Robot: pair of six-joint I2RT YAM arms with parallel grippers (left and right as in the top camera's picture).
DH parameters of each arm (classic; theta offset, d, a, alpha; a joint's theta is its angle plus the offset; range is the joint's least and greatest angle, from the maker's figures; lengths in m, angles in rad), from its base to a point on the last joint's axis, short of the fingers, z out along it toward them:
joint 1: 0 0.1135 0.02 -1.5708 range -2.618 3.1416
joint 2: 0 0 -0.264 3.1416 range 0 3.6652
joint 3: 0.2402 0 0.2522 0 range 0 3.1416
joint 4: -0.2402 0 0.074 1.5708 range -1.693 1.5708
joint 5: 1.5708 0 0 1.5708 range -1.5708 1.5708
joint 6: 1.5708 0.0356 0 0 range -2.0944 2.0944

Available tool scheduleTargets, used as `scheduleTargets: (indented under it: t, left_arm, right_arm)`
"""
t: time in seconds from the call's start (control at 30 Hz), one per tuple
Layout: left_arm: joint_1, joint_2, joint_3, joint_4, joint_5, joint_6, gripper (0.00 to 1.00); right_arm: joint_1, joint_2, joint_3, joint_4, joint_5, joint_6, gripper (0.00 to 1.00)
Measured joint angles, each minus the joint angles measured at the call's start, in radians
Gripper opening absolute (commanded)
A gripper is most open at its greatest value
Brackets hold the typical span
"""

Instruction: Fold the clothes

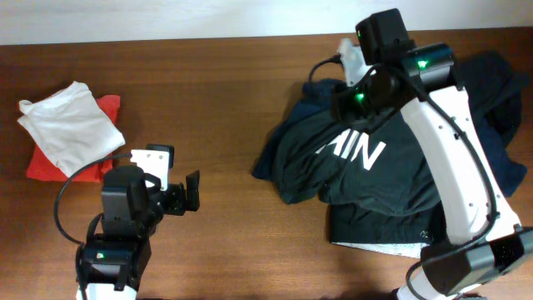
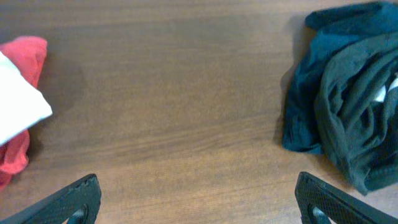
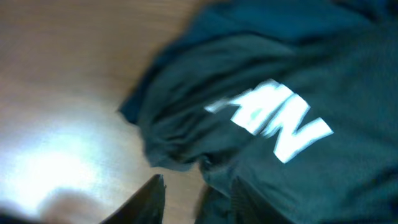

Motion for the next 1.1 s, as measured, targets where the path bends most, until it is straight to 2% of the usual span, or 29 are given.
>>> scheduleTargets:
  t: [0.23,0.4,0.47,0.6,0.8,0.87,0.9,0.93,0.97,1.0,1.03,1.1]
  left_arm:
    - [0.000,0.064,0.000,0.092,0.114,-0.015,0.99]
    - [-0.087,0.290,0.002,0.161,0.190,-0.047,0.99]
    - [-0.190,0.455,0.005,0.230,0.204,-0.058,0.99]
    - [-0.343,0.652,0.010,0.424,0.217,-0.210,0.99]
    - [-0.511,0.802,0.010,0.610,0.225,-0.447,0.99]
    - [-0.536,0.847,0.010,0.651,0.225,-0.504,0.89]
    - [-0.541,0.857,0.010,0.662,0.224,-0.513,0.73]
    - [-0.545,0.866,0.010,0.682,0.224,-0.523,0.49]
    - [-0.548,0.878,0.010,0.701,0.224,-0.536,0.34]
    - [-0.550,0.888,0.009,0.723,0.224,-0.540,0.11]
    - [-0.553,0.898,0.010,0.748,0.224,-0.545,0.00]
    - [-0.558,0.903,0.010,0.801,0.224,-0.552,0.00]
  right_arm:
    - [-0.104,0.001,-0.018,-0.065,0.091,0.056,0.63]
    - [-0.214,0.003,-0.114,-0.075,0.101,0.076,0.66]
    - [-0.267,0.003,-0.146,-0.086,0.101,0.078,0.67]
    - [-0.312,0.003,-0.153,-0.097,0.103,0.077,0.67]
    - [-0.315,0.003,-0.154,-0.105,0.104,0.077,0.67]
    - [-0.315,0.003,-0.154,-0.109,0.104,0.077,0.67]
    - [-0.315,0.003,-0.154,-0.108,0.104,0.077,0.67]
    - [-0.315,0.003,-0.154,-0.108,0.104,0.077,0.67]
    - [-0.315,0.003,-0.154,-0.109,0.104,0.077,0.67]
    - [-0.315,0.003,-0.154,-0.108,0.105,0.077,0.67]
    - [-0.315,0.003,-0.154,-0.109,0.104,0.077,0.67]
    - [-0.315,0.003,-0.154,-0.109,0.104,0.077,0.67]
